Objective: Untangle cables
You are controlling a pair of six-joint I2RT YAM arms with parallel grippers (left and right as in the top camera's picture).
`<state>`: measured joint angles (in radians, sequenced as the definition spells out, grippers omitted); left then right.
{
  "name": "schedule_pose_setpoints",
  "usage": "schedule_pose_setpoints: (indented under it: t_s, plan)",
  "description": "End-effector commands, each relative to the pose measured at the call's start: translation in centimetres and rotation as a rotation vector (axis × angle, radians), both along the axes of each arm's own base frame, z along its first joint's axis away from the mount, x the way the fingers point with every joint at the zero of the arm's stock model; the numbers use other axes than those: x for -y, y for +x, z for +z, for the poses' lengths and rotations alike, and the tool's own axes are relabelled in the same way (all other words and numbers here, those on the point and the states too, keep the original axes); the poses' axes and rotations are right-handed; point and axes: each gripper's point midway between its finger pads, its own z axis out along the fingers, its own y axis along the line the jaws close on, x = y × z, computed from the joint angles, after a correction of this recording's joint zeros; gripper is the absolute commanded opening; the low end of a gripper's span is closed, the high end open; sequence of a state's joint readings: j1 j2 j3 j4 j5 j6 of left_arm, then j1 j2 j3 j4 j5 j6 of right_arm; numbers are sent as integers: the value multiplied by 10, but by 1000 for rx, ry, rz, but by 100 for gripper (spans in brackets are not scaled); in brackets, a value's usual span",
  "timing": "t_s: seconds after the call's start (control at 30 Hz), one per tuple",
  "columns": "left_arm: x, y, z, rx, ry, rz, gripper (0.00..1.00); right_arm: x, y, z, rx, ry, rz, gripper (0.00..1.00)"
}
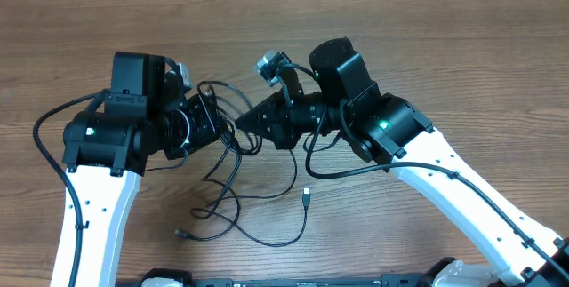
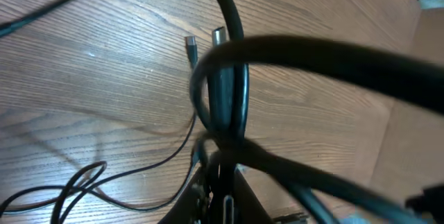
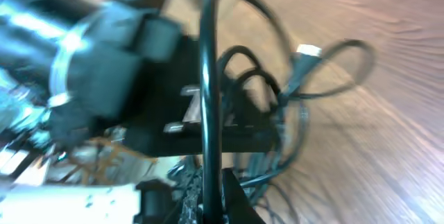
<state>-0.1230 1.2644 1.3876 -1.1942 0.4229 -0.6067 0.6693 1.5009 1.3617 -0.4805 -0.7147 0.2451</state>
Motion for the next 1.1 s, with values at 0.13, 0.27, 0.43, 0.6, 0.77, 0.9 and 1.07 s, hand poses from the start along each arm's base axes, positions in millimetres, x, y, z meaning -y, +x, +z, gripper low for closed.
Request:
schedule_pose_setpoints:
  t_s: [0.13, 0.27, 0.43, 0.6, 0.77, 0.9, 1.07]
  plan:
    - [4, -4, 33, 76, -3, -61, 10, 23, 51, -13, 4, -119, -349, 4]
    - [4, -5, 46, 106, -1, -70, 10, 28, 56, -16, 17, -141, -389, 4]
    - [4, -5, 64, 149, -3, -72, 10, 47, 68, -32, -24, -223, -529, 4]
    - [4, -8, 78, 179, 2, -83, 11, 66, 77, -42, -62, -275, -663, 4]
    - [3, -8, 83, 199, 10, -97, 12, 55, 72, -37, -77, -232, -609, 4]
    - [3, -9, 83, 197, 10, -97, 15, 52, 72, -33, -73, -216, -601, 4]
    - [2, -8, 82, 207, 32, -113, 21, 40, 74, -17, -43, -138, -556, 4]
